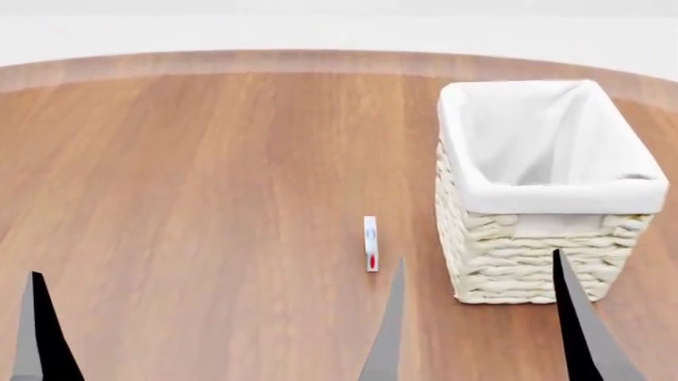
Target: Pick up the alphabet soup and the cream cheese box, and put them in the basket.
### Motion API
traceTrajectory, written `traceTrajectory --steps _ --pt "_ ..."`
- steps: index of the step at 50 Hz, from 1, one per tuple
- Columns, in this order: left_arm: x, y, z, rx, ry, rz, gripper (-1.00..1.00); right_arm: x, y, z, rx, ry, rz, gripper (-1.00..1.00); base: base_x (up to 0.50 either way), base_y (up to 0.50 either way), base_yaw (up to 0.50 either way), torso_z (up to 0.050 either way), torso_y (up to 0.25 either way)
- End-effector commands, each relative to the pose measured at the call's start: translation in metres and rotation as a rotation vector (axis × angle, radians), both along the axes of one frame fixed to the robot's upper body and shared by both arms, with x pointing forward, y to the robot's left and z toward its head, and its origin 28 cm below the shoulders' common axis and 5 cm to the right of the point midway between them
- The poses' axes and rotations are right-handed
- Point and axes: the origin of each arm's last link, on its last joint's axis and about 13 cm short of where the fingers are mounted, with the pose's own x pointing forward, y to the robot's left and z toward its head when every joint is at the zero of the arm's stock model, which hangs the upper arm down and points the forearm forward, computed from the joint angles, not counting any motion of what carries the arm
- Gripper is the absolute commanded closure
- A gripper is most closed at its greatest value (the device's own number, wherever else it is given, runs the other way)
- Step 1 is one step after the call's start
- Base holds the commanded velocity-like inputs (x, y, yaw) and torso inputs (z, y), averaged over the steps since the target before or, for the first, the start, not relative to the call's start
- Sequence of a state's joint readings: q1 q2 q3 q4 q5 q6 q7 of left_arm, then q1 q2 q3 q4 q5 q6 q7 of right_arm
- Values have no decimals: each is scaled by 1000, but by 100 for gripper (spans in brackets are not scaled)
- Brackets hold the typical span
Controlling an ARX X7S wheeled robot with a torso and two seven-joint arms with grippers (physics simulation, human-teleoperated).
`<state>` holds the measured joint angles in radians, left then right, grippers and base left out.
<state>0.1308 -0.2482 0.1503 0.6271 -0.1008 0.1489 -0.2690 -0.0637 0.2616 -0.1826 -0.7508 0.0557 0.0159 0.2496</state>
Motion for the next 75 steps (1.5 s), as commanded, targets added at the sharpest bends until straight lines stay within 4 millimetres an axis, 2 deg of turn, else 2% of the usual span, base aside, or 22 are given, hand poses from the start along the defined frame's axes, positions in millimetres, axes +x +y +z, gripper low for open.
traceTrajectory --steps 1,75 --pt "-1 -1 0 5 2 -1 -100 -1 -1 0 2 -2 -2 -100 188 0 0 0 0" --pt "0 -1 0 9 -2 1 -100 0 -1 -2 1 -1 -9 -100 188 0 0 0 0"
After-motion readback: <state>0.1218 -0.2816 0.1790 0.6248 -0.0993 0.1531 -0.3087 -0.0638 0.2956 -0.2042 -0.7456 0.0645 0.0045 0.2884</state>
